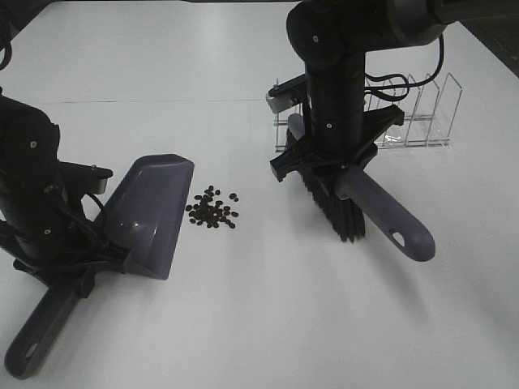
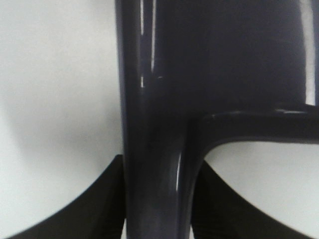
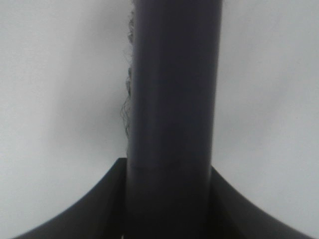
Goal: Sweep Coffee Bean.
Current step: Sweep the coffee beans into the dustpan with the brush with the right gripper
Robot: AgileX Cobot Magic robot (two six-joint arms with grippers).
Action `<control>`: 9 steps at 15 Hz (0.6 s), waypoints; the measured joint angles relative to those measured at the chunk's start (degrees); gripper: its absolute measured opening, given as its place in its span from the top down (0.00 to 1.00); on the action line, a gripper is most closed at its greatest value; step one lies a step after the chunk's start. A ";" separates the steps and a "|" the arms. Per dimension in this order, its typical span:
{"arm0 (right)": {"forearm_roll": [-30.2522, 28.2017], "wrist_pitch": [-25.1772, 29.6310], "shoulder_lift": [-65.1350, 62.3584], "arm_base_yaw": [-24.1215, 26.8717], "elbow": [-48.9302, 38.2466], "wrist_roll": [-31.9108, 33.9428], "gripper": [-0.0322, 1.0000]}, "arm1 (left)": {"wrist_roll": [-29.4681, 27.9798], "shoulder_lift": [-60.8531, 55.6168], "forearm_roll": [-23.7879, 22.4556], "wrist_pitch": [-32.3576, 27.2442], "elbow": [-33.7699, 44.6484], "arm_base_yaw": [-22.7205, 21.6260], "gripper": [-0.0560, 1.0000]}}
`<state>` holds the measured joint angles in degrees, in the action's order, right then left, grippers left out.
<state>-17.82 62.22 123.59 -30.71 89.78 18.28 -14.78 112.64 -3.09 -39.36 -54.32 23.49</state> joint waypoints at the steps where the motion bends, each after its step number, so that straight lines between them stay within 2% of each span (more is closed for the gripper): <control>1: 1.15 -0.46 0.29 -0.69 0.06 0.52 0.64 | 0.40 0.17 -0.11 0.00 -0.17 0.00 0.65; 6: 6.76 -0.97 3.84 -3.21 3.78 1.09 0.64 | 1.03 0.57 -0.40 0.00 -0.23 0.00 0.65; 9: 13.24 -1.38 6.93 -5.79 6.93 1.15 0.64 | 1.03 0.57 -0.40 0.06 -0.23 0.00 0.65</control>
<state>-4.58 60.85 130.52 -36.50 96.72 19.42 -13.75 113.22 -3.50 -39.30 -54.55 23.49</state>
